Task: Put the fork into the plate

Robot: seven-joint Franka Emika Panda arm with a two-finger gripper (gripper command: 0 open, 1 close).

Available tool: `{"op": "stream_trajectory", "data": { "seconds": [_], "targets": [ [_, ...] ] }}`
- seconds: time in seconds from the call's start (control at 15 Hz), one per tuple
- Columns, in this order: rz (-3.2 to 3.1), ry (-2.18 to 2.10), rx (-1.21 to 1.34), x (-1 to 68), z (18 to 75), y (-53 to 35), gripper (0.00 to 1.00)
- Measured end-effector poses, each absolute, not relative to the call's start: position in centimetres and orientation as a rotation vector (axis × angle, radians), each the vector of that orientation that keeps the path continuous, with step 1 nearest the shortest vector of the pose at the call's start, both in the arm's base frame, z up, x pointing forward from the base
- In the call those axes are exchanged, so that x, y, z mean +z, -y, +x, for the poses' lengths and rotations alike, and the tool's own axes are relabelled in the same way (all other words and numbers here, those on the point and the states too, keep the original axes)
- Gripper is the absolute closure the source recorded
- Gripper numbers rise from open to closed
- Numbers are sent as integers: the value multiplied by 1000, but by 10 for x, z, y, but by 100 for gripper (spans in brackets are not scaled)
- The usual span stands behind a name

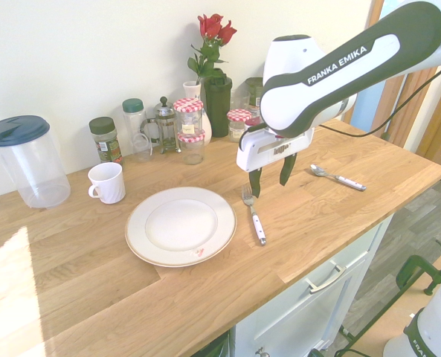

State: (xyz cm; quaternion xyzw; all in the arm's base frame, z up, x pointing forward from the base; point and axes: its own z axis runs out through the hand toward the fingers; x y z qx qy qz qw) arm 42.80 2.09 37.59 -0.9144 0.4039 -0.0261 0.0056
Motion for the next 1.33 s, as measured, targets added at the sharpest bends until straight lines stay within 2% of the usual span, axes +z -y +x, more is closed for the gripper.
{"op": "stream_trajectory", "data": {
  "seconds": [0.33,0.73,1.33],
  "targets": [
    [-2872,-1256,-75,376,427,-30,0],
    [-2858,-1441,-50,390,407,-65,0],
    [-2717,-1751,-78,369,348,-92,0]
  ]
}}
